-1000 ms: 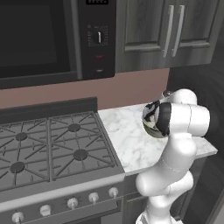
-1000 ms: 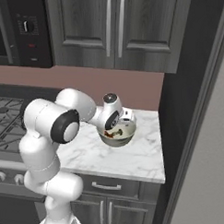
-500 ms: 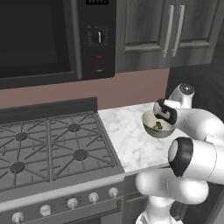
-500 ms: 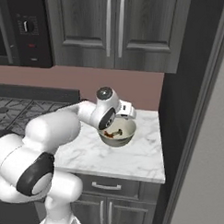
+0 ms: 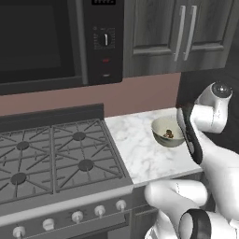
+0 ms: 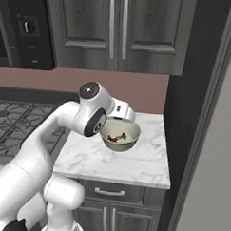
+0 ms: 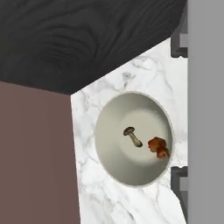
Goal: Take the chicken drumstick, mushroom, and fish from the freezer and place them in the bowl on the counter.
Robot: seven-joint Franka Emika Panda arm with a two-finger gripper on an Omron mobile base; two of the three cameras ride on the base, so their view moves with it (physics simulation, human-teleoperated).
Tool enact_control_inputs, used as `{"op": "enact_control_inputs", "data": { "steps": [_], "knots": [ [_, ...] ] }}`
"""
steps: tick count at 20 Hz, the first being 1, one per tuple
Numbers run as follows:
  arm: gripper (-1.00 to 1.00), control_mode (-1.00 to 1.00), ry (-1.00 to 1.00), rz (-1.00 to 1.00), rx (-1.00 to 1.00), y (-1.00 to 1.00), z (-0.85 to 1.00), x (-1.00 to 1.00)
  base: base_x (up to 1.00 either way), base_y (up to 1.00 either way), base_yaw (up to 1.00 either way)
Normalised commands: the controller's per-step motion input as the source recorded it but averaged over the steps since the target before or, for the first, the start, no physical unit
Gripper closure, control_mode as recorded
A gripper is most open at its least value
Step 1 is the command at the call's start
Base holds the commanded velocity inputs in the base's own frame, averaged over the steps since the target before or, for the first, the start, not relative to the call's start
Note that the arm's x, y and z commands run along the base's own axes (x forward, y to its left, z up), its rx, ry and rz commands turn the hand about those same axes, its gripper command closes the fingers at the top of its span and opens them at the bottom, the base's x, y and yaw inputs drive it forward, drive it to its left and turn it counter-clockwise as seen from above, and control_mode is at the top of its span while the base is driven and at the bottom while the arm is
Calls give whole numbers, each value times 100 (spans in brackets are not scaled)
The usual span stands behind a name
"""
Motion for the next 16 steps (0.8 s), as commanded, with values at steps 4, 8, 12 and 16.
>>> {"op": "enact_control_inputs", "data": {
  "steps": [4, 8, 12, 16],
  "knots": [
    [-100, -100, 6, -8, 3, 4, 89, -100, 0, 0, 0],
    [-100, -100, 15, -3, 0, 23, 37, -100, 0, 0, 0],
    [-100, -100, 11, 0, 0, 41, 2, -100, 0, 0, 0],
    [-100, 100, 0, 0, 0, 0, 0, 0, -100, 32, 0]
  ]
}}
